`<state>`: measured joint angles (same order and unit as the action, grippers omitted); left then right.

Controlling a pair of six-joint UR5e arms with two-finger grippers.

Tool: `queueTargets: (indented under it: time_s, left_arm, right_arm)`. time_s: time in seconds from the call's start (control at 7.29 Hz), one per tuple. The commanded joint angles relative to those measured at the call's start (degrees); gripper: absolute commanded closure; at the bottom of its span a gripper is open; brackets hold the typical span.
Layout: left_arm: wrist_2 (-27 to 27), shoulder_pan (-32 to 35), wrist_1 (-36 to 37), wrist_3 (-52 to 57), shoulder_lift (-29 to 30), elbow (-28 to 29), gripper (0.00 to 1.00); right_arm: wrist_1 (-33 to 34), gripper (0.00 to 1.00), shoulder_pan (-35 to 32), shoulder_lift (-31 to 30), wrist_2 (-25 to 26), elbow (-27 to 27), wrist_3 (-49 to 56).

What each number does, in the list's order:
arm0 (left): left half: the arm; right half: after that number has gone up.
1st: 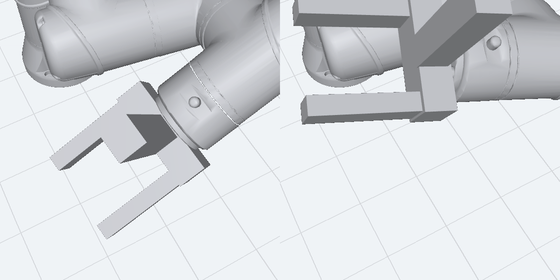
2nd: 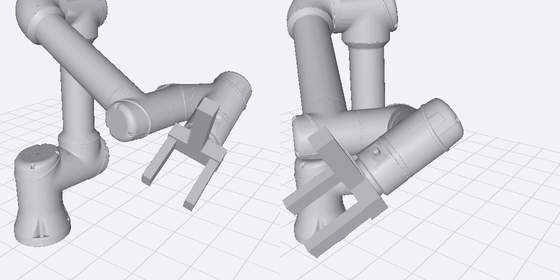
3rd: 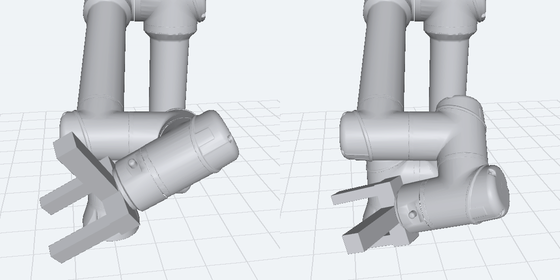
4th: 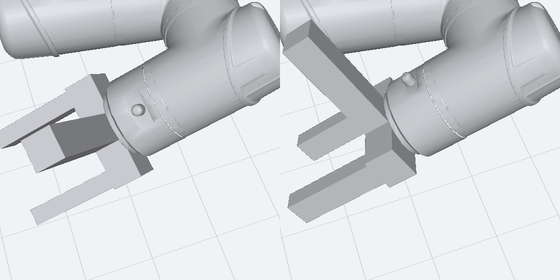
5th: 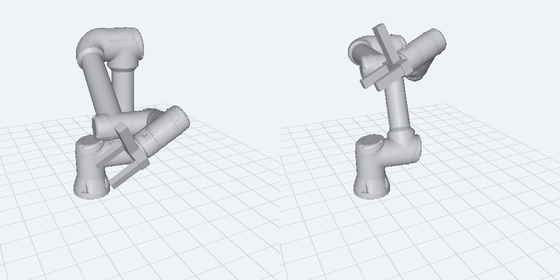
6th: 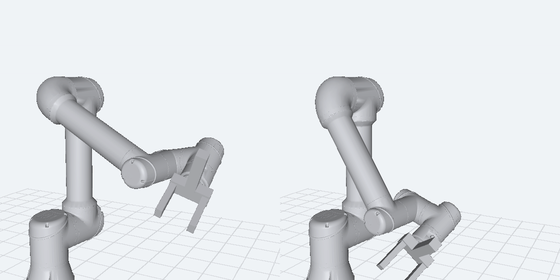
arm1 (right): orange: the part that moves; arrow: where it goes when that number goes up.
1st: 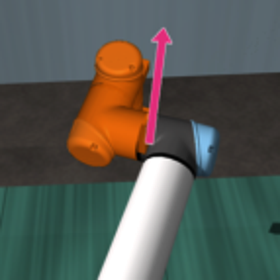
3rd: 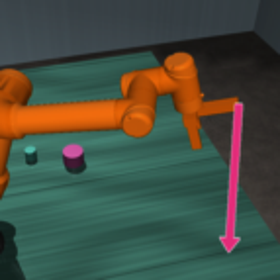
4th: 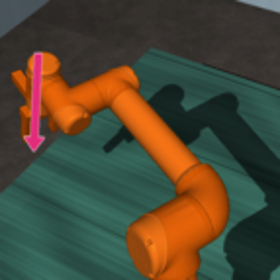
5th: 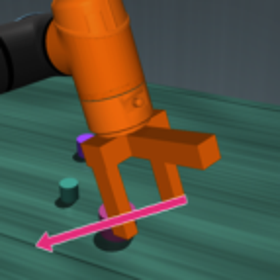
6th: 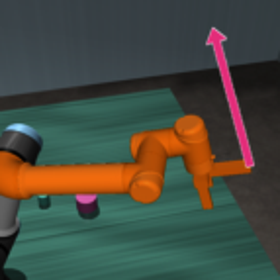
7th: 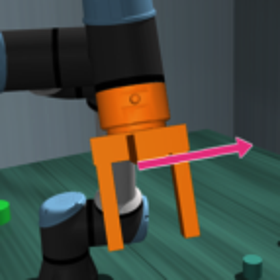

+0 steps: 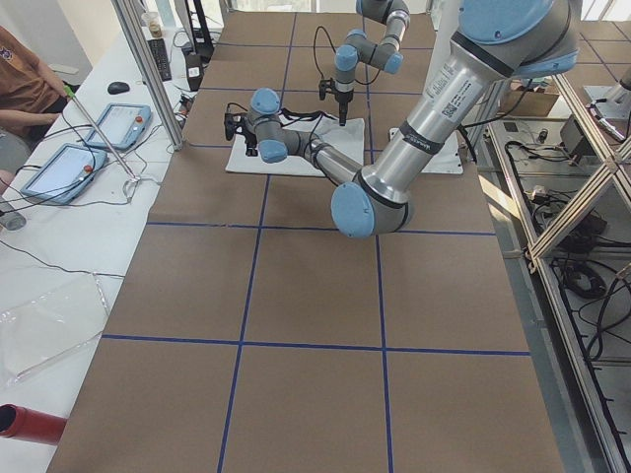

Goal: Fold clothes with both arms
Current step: 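Move the right gripper down along the folded edge to the shirt's near end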

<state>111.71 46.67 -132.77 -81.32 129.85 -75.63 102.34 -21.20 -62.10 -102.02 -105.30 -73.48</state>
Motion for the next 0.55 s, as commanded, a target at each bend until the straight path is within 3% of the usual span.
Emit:
queueTargets:
  time_s: [0.0, 0.27, 0.41]
  left_arm:
    - [0.00, 0.09, 0.05, -0.07, -0.04, -0.39, 0.51]
    - [0.00, 0.09, 0.05, -0.07, -0.04, -0.39, 0.51]
    - [0.00, 0.09, 0.05, -0.15, -0.13, -0.48, 0.51]
  right_arm:
    - [2.67, 0.00, -0.51, -5.12, -0.55, -6.56, 3.16]
    - [2.43, 0.00, 0.10, -2.69, -0.20, -6.24, -5.38]
    - [1.21, 0.00, 0.10, -0.76, 0.15, -6.32, -16.84]
